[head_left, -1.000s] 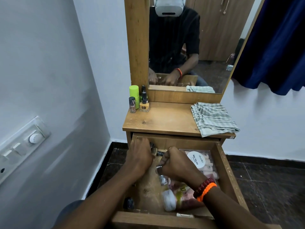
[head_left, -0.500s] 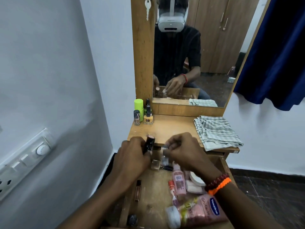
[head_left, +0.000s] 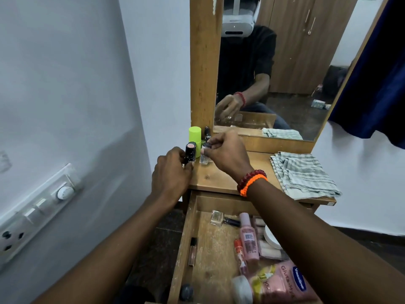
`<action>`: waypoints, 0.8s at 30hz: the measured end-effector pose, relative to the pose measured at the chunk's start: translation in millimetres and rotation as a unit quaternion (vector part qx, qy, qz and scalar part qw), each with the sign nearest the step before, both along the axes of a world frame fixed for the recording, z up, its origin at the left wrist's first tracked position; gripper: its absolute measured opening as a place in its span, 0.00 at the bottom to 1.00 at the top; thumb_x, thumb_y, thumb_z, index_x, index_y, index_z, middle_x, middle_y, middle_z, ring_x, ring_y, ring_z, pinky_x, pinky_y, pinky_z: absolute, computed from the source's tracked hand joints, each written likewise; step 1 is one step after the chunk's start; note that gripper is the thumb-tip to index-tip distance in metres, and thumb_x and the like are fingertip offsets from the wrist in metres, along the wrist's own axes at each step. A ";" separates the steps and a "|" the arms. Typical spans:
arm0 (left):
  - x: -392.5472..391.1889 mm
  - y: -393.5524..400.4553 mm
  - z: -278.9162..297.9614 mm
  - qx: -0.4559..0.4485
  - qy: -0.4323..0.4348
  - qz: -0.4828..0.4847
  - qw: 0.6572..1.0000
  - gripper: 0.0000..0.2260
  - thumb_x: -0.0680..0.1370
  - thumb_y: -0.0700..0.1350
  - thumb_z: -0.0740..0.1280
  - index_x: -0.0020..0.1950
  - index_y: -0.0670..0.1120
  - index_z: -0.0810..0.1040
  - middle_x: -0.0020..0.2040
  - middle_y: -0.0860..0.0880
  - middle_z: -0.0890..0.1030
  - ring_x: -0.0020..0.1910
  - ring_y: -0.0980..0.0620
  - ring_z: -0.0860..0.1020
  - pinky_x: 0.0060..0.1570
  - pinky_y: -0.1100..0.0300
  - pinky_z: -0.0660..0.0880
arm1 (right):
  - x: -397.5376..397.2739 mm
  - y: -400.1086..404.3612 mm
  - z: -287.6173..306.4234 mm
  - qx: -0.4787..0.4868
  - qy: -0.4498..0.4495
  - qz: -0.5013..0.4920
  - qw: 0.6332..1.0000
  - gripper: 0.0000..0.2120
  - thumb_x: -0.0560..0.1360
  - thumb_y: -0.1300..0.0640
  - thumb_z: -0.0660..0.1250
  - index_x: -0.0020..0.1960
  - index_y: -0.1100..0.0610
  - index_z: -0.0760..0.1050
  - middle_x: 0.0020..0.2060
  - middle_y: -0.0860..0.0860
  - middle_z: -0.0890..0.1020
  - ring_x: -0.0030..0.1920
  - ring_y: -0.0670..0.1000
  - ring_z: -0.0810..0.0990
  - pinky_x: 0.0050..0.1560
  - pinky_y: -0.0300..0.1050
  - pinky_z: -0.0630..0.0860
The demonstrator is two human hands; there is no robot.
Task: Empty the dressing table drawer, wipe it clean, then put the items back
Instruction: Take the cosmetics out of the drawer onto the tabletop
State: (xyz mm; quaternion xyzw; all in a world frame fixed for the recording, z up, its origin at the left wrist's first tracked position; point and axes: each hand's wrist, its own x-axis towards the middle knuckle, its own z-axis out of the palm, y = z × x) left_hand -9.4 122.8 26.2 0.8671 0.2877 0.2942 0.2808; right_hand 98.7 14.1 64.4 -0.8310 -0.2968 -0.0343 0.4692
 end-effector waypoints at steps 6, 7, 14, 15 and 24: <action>6.8 3.4 -6.8 -0.017 -0.022 -0.001 1.000 0.13 0.79 0.48 0.72 0.61 0.46 0.79 0.56 0.46 0.84 0.54 0.48 0.77 0.46 0.59 0.65 | 2.7 11.4 -20.4 -0.001 -0.022 -0.024 0.999 0.06 0.72 0.61 0.79 0.47 0.57 0.83 0.42 0.54 0.83 0.51 0.55 0.81 0.42 0.42 0.79; 7.2 2.8 -7.2 -0.017 -0.021 0.001 1.000 0.13 0.79 0.48 0.72 0.62 0.46 0.79 0.56 0.46 0.84 0.54 0.48 0.76 0.46 0.60 0.64 | 3.5 12.8 -22.4 -0.002 -0.024 -0.027 0.999 0.07 0.72 0.60 0.79 0.48 0.57 0.83 0.43 0.55 0.83 0.52 0.56 0.81 0.44 0.44 0.80; 9.4 5.0 -14.3 -0.024 -0.014 -0.011 1.000 0.14 0.77 0.45 0.74 0.61 0.46 0.78 0.56 0.45 0.83 0.57 0.45 0.78 0.47 0.59 0.66 | 5.2 16.0 -27.8 0.010 -0.022 -0.036 0.999 0.10 0.70 0.61 0.80 0.46 0.54 0.80 0.43 0.56 0.83 0.52 0.58 0.82 0.44 0.46 0.81; 10.0 6.3 -16.2 -0.025 -0.014 -0.012 1.000 0.14 0.76 0.45 0.74 0.60 0.46 0.79 0.55 0.45 0.83 0.56 0.45 0.79 0.46 0.58 0.68 | 5.3 16.5 -28.3 0.010 -0.020 -0.037 0.999 0.11 0.69 0.61 0.80 0.46 0.54 0.80 0.43 0.56 0.83 0.52 0.59 0.82 0.45 0.48 0.82; 8.5 4.7 -15.3 -0.022 -0.009 -0.015 1.000 0.16 0.75 0.44 0.76 0.62 0.44 0.79 0.56 0.44 0.83 0.55 0.45 0.79 0.46 0.58 0.69 | -0.5 10.5 -26.4 0.002 -0.014 -0.037 0.999 0.19 0.67 0.63 0.82 0.35 0.48 0.72 0.41 0.56 0.83 0.51 0.60 0.82 0.45 0.55 0.84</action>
